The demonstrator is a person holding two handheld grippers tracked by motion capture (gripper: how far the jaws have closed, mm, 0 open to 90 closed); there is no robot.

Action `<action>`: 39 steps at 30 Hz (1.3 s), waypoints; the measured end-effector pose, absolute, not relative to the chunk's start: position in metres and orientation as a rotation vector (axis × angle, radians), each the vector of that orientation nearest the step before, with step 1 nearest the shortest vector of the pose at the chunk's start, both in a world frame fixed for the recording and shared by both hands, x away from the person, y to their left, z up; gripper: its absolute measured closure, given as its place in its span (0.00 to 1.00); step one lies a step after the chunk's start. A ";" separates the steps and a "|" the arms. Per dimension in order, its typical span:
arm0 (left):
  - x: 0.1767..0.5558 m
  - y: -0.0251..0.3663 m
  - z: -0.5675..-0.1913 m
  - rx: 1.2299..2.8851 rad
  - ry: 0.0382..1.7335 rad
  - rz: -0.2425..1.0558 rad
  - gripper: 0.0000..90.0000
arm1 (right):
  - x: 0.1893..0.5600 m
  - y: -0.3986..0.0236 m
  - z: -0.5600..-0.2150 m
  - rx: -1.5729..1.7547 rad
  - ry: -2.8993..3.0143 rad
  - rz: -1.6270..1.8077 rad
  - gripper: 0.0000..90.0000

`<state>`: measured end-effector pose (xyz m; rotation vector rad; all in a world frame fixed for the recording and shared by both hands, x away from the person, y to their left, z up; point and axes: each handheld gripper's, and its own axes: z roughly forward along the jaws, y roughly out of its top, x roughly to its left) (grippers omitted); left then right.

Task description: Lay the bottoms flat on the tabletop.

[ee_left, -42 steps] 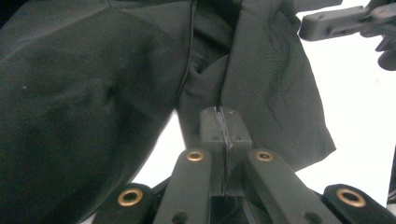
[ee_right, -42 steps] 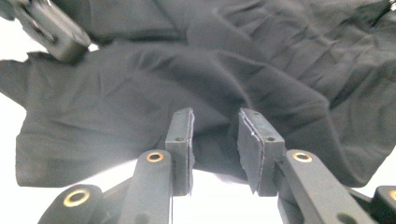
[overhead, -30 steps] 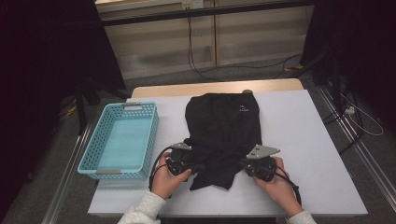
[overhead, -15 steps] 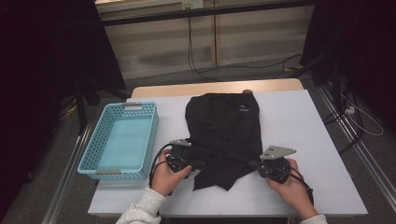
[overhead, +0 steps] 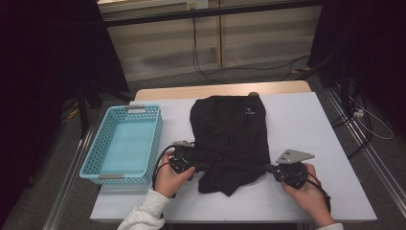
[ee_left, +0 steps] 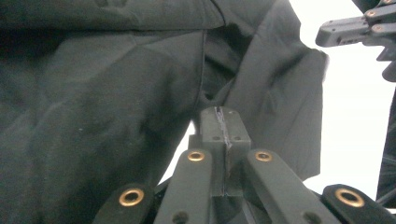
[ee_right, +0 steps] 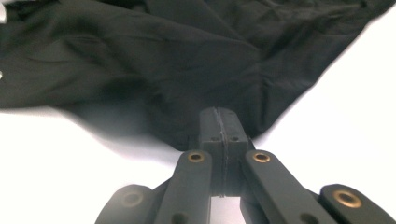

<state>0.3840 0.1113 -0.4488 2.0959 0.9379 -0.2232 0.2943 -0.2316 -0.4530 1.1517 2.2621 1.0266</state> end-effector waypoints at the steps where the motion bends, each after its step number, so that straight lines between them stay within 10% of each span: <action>1: 0.384 0.112 -0.448 2.094 0.940 -0.220 1.00 | 0.294 -0.234 -0.453 1.158 2.261 1.031 1.00; 32: 0.384 0.111 -0.448 2.088 0.933 -0.209 1.00 | 0.280 -0.178 -0.465 0.968 2.442 1.081 0.60; 39: 0.383 0.110 -0.447 2.091 0.929 -0.211 1.00 | 0.277 -0.169 -0.464 0.920 2.444 1.067 0.91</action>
